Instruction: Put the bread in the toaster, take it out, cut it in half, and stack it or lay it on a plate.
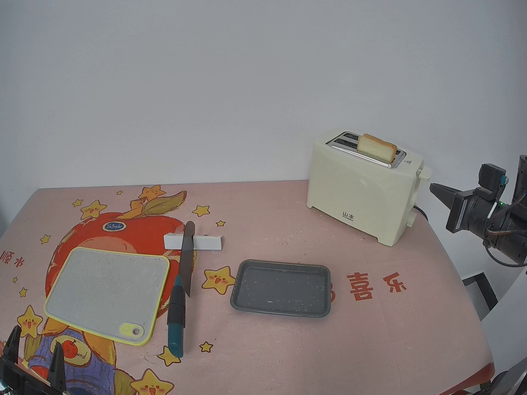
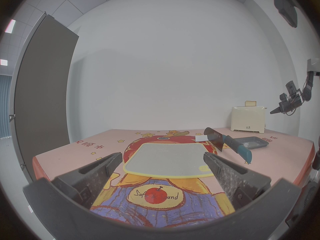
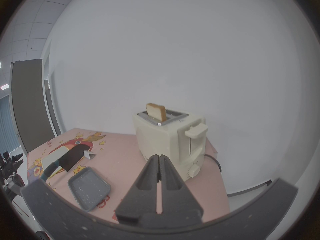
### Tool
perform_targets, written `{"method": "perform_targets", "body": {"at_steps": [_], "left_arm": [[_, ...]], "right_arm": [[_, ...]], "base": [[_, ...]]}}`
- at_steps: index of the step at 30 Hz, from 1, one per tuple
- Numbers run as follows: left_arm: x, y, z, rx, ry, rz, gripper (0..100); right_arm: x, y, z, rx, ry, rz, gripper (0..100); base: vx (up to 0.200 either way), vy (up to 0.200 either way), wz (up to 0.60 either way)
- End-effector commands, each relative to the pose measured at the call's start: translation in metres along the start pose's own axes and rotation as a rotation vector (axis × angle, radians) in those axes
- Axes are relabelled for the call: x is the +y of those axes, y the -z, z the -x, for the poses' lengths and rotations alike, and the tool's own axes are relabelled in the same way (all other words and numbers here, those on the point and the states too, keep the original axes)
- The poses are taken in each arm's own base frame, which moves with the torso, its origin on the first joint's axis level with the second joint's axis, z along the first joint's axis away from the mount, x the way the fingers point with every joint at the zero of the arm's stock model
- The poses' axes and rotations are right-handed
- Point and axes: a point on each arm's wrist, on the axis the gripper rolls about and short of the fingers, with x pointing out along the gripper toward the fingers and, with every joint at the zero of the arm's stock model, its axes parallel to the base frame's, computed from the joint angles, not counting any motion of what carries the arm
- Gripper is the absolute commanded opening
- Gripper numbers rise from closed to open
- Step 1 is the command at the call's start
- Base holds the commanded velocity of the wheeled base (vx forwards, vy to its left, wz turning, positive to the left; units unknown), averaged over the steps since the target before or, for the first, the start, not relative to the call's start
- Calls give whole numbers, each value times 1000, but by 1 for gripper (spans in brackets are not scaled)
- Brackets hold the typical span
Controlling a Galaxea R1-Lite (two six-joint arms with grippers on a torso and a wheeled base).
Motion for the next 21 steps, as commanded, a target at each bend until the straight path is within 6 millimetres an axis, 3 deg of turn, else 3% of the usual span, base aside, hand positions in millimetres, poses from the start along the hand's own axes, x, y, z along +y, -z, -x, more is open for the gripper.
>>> {"method": "perform_targets", "body": {"at_steps": [1, 8, 9, 12, 16, 21], "left_arm": [[0, 5, -1, 9, -1, 1, 100], [0, 5, -1, 9, -1, -1, 100], [0, 5, -1, 9, 1, 1, 100], [0, 5, -1, 9, 1, 1, 100], [0, 5, -1, 9, -1, 1, 100], [0, 5, -1, 9, -1, 1, 100]], "right_arm": [[0, -4, 3, -21, -1, 1, 0], [-3, -9, 3, -29, 10, -3, 0], [-4, -10, 3, -34, 15, -5, 100], [-11, -14, 3, -48, 12, -7, 100], [-6, -17, 5, -44, -162, 38, 100], [-7, -19, -5, -41, -177, 111, 100]], "base": [[0, 0, 0], [0, 0, 0], [0, 0, 0], [0, 0, 0], [0, 0, 0], [0, 0, 0]]}}
